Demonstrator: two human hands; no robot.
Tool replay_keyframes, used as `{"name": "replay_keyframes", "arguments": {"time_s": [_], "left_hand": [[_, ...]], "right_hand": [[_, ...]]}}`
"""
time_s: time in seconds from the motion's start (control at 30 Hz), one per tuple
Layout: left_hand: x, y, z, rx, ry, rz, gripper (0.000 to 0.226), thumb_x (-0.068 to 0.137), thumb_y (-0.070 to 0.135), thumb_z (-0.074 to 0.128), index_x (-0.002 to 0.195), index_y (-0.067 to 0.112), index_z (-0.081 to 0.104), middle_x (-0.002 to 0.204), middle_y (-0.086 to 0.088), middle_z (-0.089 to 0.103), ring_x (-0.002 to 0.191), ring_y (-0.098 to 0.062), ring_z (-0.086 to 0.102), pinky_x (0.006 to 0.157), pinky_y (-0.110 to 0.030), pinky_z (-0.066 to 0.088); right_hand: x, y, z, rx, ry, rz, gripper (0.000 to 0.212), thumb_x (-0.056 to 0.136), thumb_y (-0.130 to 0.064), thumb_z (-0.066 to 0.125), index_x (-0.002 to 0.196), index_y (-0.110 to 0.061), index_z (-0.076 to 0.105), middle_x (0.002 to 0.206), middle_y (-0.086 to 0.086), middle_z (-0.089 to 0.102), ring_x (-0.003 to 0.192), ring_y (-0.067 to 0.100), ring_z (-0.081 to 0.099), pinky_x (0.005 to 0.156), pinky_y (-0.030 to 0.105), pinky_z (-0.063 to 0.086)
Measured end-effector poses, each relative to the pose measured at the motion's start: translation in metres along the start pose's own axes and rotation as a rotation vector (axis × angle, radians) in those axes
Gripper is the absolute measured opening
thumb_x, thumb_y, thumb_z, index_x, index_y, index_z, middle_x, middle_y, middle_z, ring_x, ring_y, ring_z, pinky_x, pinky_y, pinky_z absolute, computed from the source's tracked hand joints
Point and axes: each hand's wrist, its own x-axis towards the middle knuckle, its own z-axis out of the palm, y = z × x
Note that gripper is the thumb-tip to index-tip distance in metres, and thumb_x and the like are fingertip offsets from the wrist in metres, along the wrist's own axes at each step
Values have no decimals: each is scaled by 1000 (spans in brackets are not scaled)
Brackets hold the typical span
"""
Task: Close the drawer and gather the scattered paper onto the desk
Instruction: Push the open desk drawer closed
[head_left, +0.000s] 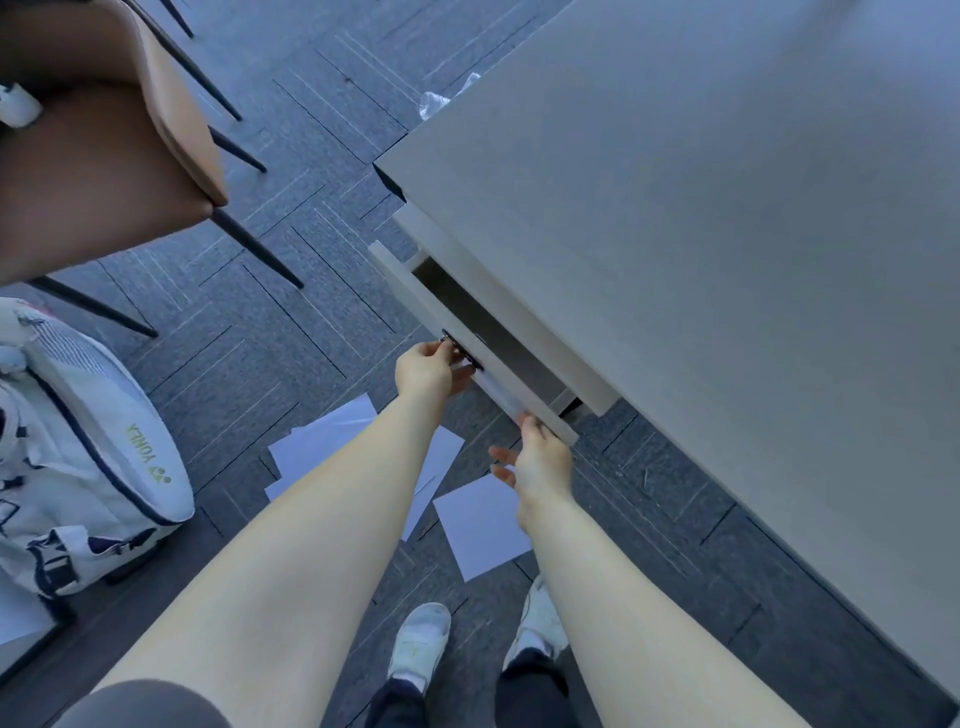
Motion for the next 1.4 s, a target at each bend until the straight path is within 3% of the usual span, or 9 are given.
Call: {"name": "replay_keyframes", "arguments": {"time_s": [0.27, 0.4, 0.53, 0.7, 0.83, 0.93, 1.1, 1.27, 1.4], "left_hand": [[4, 6, 35, -49, -3, 68, 16, 94, 18, 54, 79, 14, 57, 102, -16, 71, 64, -27, 69, 74, -41, 60], [8, 11, 48, 20, 36, 99, 11, 94, 18, 51, 87, 11, 56, 106, -16, 73, 51, -21, 68, 55, -32, 60], [5, 10, 46, 76, 13, 140, 11, 96, 19, 48, 101, 10, 52, 111, -15, 70, 52, -19, 68, 47, -29, 56], [6, 1, 33, 660, 31, 433, 33, 92, 25, 46, 124, 19, 49, 108, -14, 68, 77, -36, 69, 72, -47, 57], [13, 4, 24, 1184, 119, 706, 21, 93, 10, 42, 112, 7, 50, 92, -23, 69, 70, -37, 54, 59, -38, 37], [19, 5, 17, 1388, 96, 827, 24, 91, 2, 43, 114, 6, 48, 89, -22, 70, 70, -42, 60, 56, -38, 36], [31, 3, 14, 1276, 5, 827, 35, 88, 0, 41, 119, 11, 52, 100, -22, 70, 85, -45, 64, 60, -39, 41], [40, -3, 15, 757, -158, 538, 35, 95, 40, 33, 101, 14, 56, 100, -5, 74, 87, -35, 68, 76, -48, 55], [26, -20, -2, 716, -182, 430, 50, 91, 55, 35, 120, 17, 51, 122, -11, 65, 103, -35, 65, 92, -46, 48]], "right_hand": [[20, -20, -16, -69, -16, -104, 27, 100, -33, 40, 116, -26, 62, 106, -5, 60, 73, 16, 62, 64, 30, 51], [26, -30, -20, -41, -2, -115, 22, 99, -29, 45, 111, -22, 62, 82, -4, 59, 69, 15, 59, 60, 28, 48], [26, -28, -20, -75, -13, -137, 26, 99, -30, 45, 118, -23, 61, 103, -2, 61, 69, 13, 60, 60, 28, 49], [28, -26, -26, -241, -41, -188, 33, 101, -27, 40, 127, -20, 59, 125, -3, 53, 78, 17, 63, 64, 31, 51], [36, -17, -31, -377, -39, -251, 37, 100, -28, 38, 131, -22, 58, 129, -2, 55, 76, 15, 62, 84, 42, 54], [43, -12, -29, -404, -13, -303, 36, 101, -28, 37, 129, -22, 58, 126, 0, 56, 70, 13, 61, 80, 40, 52], [48, -5, -23, -398, 46, -356, 36, 100, -25, 37, 128, -18, 59, 123, 2, 57, 66, 12, 62, 81, 44, 53], [46, -1, -18, -416, 64, -371, 35, 100, -24, 38, 130, -20, 56, 121, -2, 56, 71, 15, 63, 85, 49, 54], [42, 14, -10, -545, -34, -316, 33, 98, -20, 42, 127, -17, 57, 107, 2, 63, 74, 19, 60, 69, 39, 53]]}}
